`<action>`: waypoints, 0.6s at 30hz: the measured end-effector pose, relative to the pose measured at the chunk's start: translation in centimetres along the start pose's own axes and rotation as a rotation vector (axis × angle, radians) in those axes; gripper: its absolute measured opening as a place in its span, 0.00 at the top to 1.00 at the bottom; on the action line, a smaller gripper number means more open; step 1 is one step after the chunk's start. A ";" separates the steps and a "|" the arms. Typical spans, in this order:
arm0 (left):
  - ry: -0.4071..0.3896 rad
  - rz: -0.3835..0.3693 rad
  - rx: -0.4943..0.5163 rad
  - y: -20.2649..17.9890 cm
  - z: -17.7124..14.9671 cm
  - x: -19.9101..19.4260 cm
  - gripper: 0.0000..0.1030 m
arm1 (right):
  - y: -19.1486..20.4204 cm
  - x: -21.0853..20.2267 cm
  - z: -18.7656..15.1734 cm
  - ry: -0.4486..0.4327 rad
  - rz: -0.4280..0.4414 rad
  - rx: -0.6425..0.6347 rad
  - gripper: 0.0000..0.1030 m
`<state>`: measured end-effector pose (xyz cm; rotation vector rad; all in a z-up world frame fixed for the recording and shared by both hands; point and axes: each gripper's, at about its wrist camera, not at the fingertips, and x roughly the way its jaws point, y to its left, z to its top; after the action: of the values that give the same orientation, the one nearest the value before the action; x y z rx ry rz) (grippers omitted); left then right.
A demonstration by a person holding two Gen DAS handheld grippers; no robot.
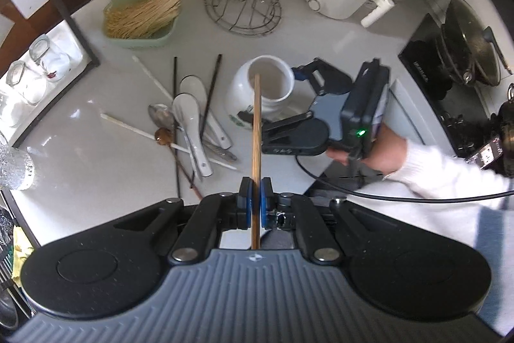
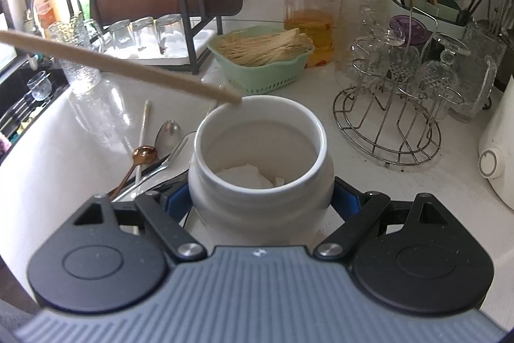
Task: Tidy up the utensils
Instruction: 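Carry the chopstick with the left tool and lower it into the mug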
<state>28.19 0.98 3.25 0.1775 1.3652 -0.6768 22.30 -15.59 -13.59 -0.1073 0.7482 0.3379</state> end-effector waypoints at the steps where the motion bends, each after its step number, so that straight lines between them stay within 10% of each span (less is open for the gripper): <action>1: 0.005 -0.001 0.002 -0.3 0.3 -0.1 0.94 | 0.0 -0.1 -0.1 -0.002 0.006 -0.006 0.12; 18: 0.189 0.038 0.037 -3.0 6.9 5.1 0.94 | -0.5 -0.4 -0.6 -0.023 0.059 -0.052 0.12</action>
<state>32.65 -6.61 0.83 0.3023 1.5264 -0.6669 21.82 -16.29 -13.76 -0.1305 0.7205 0.4140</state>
